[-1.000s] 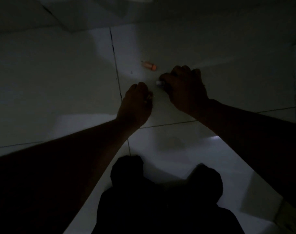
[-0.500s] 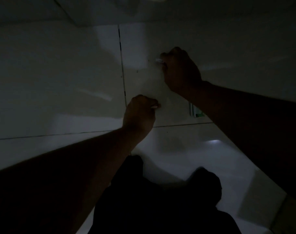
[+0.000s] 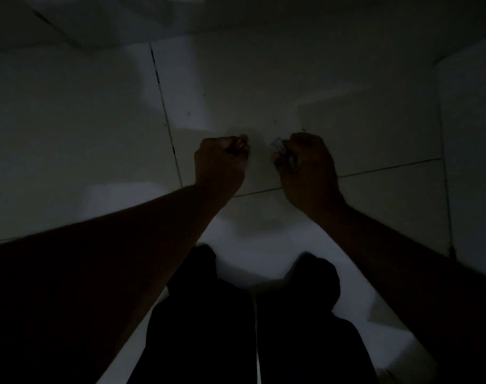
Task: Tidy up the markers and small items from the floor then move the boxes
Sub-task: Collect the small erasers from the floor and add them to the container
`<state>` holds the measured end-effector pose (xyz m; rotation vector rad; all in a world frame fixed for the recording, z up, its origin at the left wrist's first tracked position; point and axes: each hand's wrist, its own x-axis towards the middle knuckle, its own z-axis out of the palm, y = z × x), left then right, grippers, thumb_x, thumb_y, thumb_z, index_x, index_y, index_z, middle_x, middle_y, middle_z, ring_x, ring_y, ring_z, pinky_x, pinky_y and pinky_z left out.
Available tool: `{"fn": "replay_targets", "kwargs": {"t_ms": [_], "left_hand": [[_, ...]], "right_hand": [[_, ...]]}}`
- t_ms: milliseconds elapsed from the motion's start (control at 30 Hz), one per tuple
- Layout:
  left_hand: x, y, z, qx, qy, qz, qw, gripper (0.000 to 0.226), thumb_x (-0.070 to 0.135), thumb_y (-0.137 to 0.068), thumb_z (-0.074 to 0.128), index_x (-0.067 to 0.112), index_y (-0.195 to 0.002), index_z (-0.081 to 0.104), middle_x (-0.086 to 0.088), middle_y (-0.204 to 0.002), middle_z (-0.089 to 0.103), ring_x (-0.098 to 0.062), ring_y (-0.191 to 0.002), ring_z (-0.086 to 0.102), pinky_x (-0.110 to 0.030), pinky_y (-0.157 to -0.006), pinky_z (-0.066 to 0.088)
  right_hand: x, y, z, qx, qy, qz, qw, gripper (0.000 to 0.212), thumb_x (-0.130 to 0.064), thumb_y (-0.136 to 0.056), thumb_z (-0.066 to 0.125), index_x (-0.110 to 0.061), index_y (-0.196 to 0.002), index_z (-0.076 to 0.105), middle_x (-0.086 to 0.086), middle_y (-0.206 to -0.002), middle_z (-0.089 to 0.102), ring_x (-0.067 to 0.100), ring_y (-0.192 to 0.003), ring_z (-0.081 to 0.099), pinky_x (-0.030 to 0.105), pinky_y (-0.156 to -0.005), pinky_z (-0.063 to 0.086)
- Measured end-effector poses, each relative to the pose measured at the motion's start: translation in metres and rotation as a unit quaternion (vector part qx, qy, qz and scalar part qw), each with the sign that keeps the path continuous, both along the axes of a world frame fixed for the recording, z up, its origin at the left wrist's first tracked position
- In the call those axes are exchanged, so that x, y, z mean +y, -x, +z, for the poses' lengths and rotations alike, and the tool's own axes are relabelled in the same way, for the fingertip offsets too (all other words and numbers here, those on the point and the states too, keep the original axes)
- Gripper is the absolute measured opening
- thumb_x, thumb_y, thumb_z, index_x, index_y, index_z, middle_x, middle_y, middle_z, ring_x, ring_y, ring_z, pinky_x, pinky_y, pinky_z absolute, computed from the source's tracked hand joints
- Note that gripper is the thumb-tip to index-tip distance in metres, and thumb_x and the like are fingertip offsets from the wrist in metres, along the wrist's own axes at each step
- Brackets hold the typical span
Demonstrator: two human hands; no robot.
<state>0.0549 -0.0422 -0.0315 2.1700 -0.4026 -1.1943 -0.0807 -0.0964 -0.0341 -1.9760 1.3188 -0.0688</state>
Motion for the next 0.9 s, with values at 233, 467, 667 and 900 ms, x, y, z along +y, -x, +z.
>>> {"fn": "replay_targets", "kwargs": {"t_ms": [233,467,667,900], "left_hand": [[-0.008,0.011,0.016,0.294,0.022,0.204,0.933,0.011,-0.001,-0.090,0.057,-0.002,-0.097,0.066,-0.014,-0.085,0.067,-0.025,-0.076,0.067,-0.028,-0.066,0.060],[0.005,0.004,0.014,0.375,0.025,0.189,0.907,0.031,0.010,-0.095,0.051,-0.007,-0.120,0.055,-0.017,-0.115,0.059,-0.028,-0.103,0.061,-0.037,-0.089,0.054],[0.010,0.011,0.015,0.314,0.049,0.146,0.937,0.026,0.014,-0.090,0.061,-0.002,-0.111,0.065,-0.019,-0.104,0.066,-0.026,-0.093,0.066,-0.037,-0.085,0.057],[0.019,0.008,0.016,0.298,0.064,0.096,0.948,0.024,0.014,-0.088,0.063,0.004,-0.110,0.067,-0.013,-0.103,0.070,-0.019,-0.091,0.069,-0.028,-0.076,0.059]], "right_hand": [[0.021,-0.017,0.011,-0.115,-0.160,-0.176,0.965,0.031,-0.030,-0.099,0.048,-0.012,-0.115,0.069,0.010,-0.111,0.070,0.022,-0.105,0.063,0.023,-0.087,0.047],[0.019,-0.008,0.007,-0.103,-0.106,-0.216,0.965,0.037,-0.044,-0.088,0.064,-0.013,-0.109,0.060,-0.014,-0.082,0.062,0.005,-0.078,0.062,0.003,-0.061,0.041],[0.022,0.001,0.008,-0.143,-0.100,-0.200,0.964,0.022,-0.027,-0.077,0.079,-0.015,-0.090,0.066,-0.006,-0.085,0.068,-0.001,-0.072,0.063,0.007,-0.061,0.046],[0.021,0.007,0.014,-0.175,-0.129,-0.168,0.962,0.011,-0.025,-0.084,0.073,-0.021,-0.094,0.070,-0.008,-0.089,0.069,-0.001,-0.084,0.064,0.009,-0.074,0.050]]}}
